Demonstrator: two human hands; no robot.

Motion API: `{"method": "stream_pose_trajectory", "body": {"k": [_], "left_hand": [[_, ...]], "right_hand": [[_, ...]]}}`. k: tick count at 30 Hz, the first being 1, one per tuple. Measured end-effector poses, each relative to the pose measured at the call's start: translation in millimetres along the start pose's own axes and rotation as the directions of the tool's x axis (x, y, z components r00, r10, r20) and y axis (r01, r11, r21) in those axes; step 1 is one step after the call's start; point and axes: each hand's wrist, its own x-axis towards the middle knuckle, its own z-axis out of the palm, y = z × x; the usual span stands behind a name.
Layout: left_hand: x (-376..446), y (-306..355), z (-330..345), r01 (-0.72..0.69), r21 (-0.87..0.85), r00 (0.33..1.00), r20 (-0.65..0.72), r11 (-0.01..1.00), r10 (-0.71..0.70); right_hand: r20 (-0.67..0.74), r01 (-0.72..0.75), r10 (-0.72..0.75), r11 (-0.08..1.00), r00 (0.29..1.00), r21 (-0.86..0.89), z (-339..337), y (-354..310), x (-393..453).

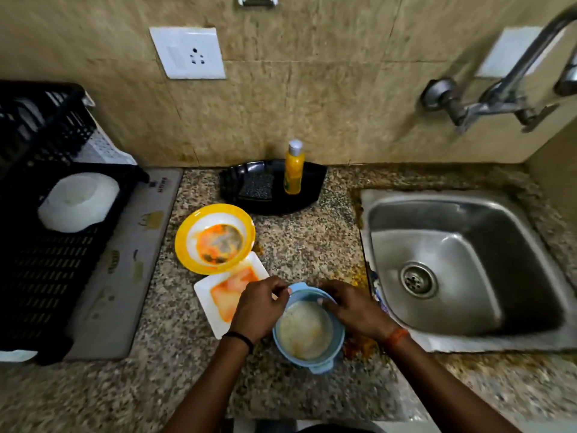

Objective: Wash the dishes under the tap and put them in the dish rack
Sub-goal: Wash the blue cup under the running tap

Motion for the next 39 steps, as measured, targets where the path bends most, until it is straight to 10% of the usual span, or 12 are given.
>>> {"method": "stream_pose_trajectory", "body": {"k": [19,29,39], "left_hand": [[4,32,25,0.140,-0.131,0.985,0.124,0.981,-0.123],[75,144,55,0.371,-0.526,0.924,0.288,0.765,-0.250],[136,243,97,0.376,-0.609,0.925,0.289,0.699,-0.246]], "right_hand": [[-0.208,-0.019,0.008,0.998,0.978,-0.053,-37,23,-24],[-0.361,-0.027,0.190,0.911,0.913,0.411,-159,53,-33],[-0.631,-0.041,0.266,0.937,0.729,0.348,-291,109,-15]]}}
